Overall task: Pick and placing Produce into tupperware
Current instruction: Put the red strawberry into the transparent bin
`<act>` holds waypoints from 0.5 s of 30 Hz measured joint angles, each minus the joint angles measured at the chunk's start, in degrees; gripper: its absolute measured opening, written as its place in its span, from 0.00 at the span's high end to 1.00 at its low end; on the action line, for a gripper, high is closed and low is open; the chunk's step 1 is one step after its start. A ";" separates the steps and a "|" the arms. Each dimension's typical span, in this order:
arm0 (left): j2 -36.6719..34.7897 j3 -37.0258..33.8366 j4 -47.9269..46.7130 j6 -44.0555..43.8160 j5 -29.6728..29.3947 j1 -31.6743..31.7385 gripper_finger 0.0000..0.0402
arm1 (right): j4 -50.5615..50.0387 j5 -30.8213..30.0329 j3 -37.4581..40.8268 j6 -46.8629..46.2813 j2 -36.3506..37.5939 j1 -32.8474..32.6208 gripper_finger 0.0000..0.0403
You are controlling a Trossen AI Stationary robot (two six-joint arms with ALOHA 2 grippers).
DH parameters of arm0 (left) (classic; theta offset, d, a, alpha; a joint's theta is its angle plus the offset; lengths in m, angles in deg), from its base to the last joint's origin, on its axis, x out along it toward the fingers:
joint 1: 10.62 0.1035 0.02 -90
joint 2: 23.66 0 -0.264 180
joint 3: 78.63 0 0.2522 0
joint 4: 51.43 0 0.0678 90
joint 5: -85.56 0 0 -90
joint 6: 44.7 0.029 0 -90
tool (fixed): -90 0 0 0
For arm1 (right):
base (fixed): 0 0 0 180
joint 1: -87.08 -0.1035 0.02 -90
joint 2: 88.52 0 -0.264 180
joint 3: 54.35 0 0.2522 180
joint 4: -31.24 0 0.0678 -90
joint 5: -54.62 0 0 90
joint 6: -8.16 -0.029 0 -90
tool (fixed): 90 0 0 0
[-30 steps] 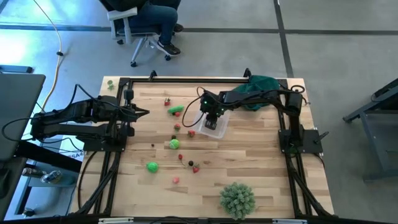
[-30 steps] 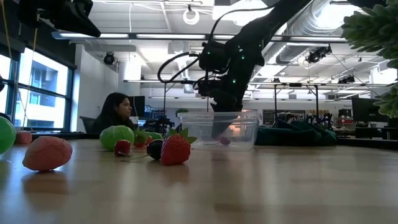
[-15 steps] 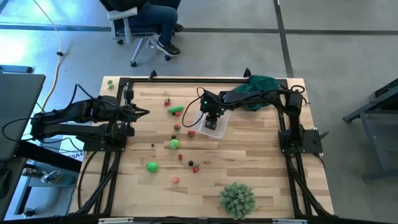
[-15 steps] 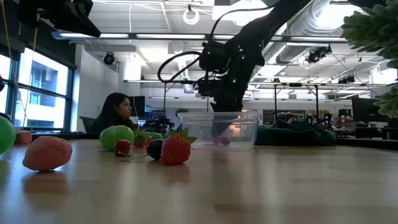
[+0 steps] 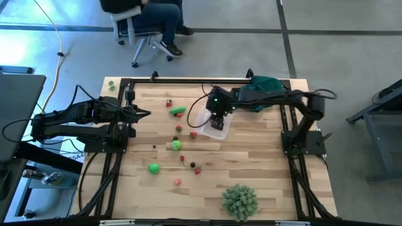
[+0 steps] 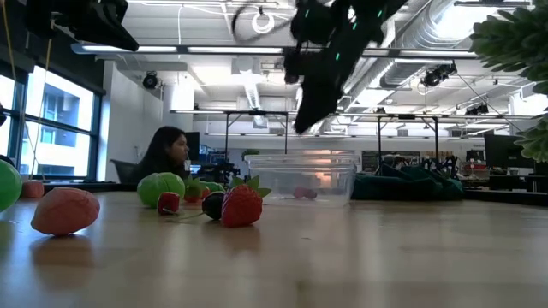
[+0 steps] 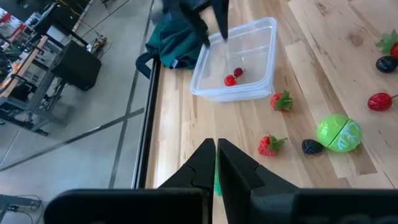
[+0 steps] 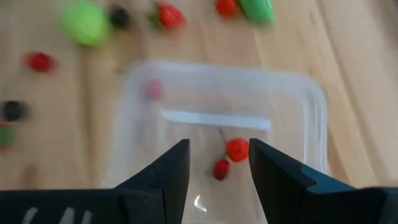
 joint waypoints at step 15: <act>-0.01 0.00 0.02 0.00 0.01 0.00 0.98 | 1.29 -7.68 5.25 -6.93 20.75 -22.32 0.61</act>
